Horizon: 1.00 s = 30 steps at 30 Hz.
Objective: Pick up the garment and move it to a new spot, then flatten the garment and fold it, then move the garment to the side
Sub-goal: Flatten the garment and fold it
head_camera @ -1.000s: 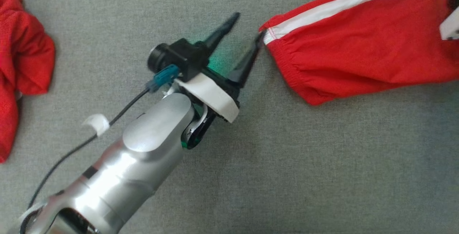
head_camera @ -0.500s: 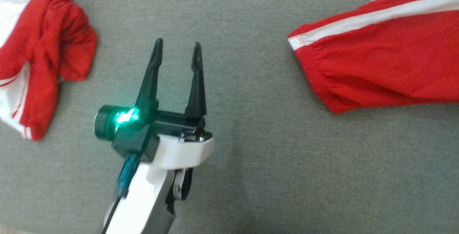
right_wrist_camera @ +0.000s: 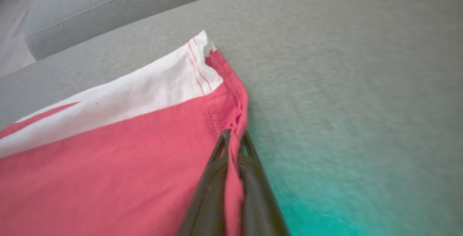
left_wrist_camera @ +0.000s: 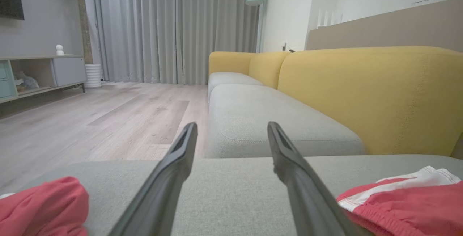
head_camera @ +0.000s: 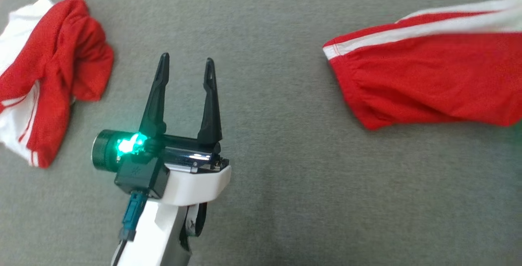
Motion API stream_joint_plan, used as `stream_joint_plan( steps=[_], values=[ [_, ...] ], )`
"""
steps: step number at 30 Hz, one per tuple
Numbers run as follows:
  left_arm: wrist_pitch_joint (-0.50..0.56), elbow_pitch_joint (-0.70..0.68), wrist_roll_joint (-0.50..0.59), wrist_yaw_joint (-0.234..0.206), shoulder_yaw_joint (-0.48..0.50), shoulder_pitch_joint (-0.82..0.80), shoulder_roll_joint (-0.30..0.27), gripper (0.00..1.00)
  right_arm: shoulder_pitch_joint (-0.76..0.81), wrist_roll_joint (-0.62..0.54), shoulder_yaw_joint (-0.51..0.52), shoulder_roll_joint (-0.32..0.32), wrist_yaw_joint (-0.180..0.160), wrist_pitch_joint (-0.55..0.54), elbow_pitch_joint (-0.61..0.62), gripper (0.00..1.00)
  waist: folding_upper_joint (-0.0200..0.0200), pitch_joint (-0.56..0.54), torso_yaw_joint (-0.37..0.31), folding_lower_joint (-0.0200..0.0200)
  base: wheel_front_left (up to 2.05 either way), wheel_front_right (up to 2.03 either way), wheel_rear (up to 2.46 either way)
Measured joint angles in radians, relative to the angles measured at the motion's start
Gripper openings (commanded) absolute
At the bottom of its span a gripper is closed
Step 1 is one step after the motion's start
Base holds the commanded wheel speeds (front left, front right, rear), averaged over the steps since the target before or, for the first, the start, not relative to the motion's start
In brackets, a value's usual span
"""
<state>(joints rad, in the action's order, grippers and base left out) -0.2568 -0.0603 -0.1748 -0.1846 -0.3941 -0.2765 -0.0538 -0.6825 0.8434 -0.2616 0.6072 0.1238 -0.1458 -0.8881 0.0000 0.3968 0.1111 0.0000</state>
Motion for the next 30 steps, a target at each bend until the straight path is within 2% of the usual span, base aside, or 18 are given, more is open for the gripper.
stream_joint_plan(
  steps=[8, 13, 22, 27, 28, 30],
  values=[
    [0.0, 0.031, 0.028, 0.042, 0.018, 0.046, 0.002, 1.0, 0.079, 0.001, 0.016, 0.028, 0.0, 0.115, -0.031, 0.0, 0.0, -0.058, -0.078, 0.0, 0.0, 0.0, 0.0],
    [0.0, 0.046, 0.035, 0.067, 0.046, 0.073, 0.0, 1.0, 0.077, 0.001, 0.002, 0.007, 0.0, 0.169, 0.062, 0.0, 0.0, -0.102, -0.119, -0.0001, 0.0, 0.0, 0.0],
    [0.0, 0.062, 0.051, 0.098, 0.06, 0.138, 0.0, 1.0, 0.078, -0.011, -0.133, -0.078, 0.0, 0.202, 0.363, 0.0, 0.0, -0.187, -0.156, -0.0001, 0.0, 0.0, 0.0],
    [0.0, 0.066, 0.051, 0.106, 0.062, 0.157, 0.0, 1.0, 0.109, -0.065, -0.24, -0.198, 0.0, 0.199, 0.454, 0.0, 0.0, -0.219, -0.15, -0.0002, 0.0, 0.0, 0.0],
    [0.0, 0.067, 0.051, 0.106, 0.062, 0.159, 0.0, 1.0, 0.125, -0.073, -0.265, -0.23, 0.0, 0.199, 0.459, 0.04, 0.0, -0.222, -0.145, -0.0002, 0.0, 0.0, 0.0],
    [0.0, 0.072, 0.051, 0.109, 0.057, 0.161, 0.001, 1.0, 0.161, -0.088, -0.32, -0.286, 0.0, 0.199, 0.454, 0.31, 0.0, -0.228, -0.133, -0.0001, 0.0, 0.0, 0.0]
  ],
)
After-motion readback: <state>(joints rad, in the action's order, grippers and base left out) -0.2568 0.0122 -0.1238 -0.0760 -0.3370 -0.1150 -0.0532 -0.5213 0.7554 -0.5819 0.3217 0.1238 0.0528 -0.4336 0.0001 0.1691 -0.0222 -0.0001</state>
